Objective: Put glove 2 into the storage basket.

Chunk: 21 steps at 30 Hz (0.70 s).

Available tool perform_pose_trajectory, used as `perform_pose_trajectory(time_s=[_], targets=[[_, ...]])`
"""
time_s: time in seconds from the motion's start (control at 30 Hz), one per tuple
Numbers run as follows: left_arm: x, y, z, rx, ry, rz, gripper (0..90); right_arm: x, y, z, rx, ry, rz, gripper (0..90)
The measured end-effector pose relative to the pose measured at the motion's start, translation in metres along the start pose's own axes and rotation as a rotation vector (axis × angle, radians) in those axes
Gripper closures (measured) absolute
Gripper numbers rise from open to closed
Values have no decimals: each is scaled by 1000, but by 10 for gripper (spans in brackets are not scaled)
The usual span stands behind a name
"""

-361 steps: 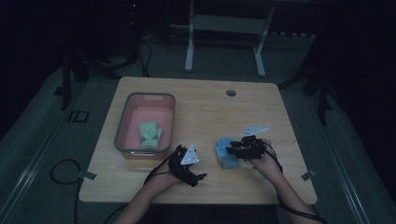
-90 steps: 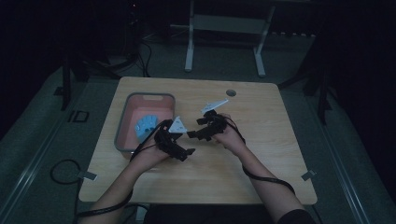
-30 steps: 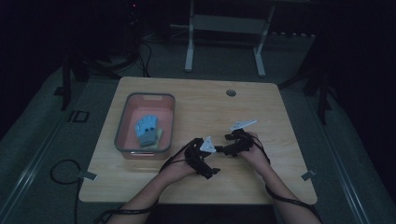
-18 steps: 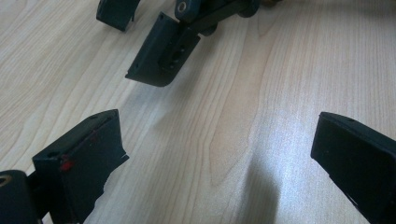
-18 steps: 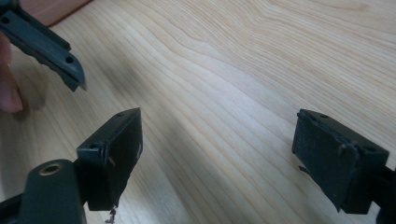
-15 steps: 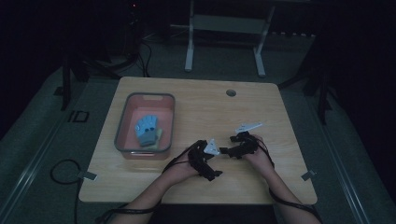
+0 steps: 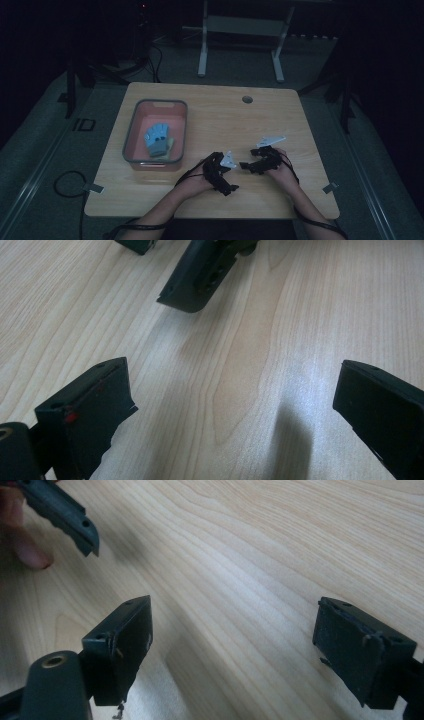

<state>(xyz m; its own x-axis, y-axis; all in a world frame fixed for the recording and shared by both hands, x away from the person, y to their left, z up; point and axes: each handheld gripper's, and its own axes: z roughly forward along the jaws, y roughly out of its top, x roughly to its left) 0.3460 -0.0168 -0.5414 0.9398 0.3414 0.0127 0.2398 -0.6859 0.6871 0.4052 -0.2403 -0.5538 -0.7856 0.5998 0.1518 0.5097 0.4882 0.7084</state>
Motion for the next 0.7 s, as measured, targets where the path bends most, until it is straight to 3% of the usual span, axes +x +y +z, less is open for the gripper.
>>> perform_pose_trajectory(time_s=[0.27,0.7], targets=[[-1,-1,0,-7,7,8,21,2,-4,-2,-13,2,-28,161],[-1,-4,-2,-22,7,8,21,1,-7,-3,-35,-19,-24,160]])
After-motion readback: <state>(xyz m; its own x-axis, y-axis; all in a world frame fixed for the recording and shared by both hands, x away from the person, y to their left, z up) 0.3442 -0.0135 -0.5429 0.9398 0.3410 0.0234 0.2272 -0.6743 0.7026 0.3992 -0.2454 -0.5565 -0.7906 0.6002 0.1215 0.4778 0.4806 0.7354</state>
